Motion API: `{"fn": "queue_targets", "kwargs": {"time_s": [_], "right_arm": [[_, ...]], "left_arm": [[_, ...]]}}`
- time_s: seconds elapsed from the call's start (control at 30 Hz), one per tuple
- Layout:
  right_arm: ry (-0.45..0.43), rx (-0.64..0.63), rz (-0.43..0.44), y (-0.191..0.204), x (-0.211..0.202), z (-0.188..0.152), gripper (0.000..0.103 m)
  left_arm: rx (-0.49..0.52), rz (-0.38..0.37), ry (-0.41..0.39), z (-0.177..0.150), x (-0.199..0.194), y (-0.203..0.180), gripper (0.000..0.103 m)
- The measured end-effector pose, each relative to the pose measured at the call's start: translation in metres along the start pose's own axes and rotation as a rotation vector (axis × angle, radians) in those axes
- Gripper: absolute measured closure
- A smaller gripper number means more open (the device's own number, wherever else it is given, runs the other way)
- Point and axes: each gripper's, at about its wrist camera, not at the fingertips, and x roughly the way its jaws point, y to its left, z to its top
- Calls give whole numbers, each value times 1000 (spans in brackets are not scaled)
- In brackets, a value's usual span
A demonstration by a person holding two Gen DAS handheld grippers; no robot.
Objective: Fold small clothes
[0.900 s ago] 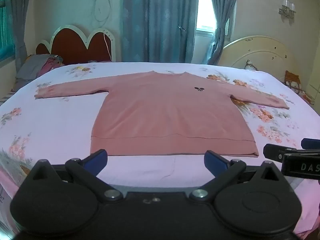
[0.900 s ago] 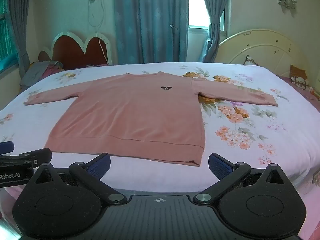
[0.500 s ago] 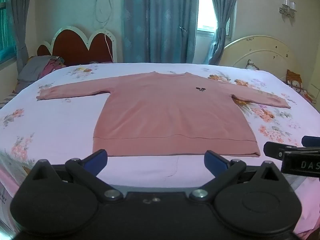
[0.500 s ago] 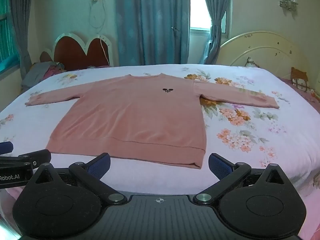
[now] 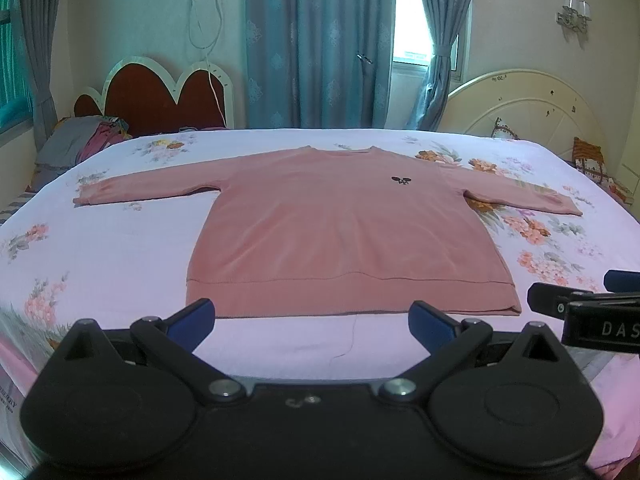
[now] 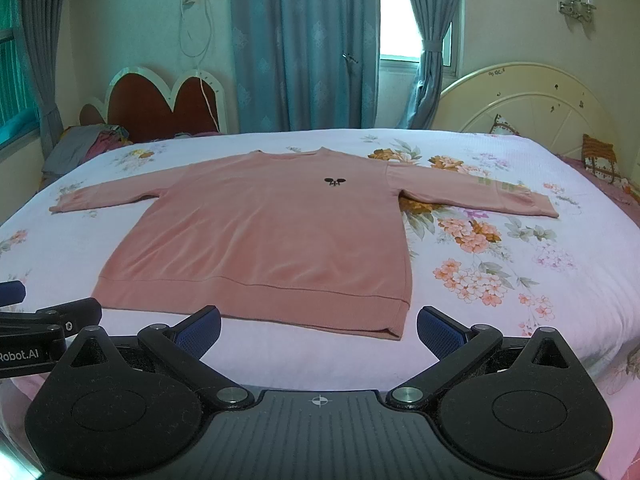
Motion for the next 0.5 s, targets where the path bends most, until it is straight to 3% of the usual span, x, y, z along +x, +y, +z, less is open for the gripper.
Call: {"fn": "queue_targets", "kwargs": {"time_s": [0.5], "right_arm": [[1,4,1,-2,0,0,0]], "left_arm": [[10,7,3,0,-1,-2,0]]}}
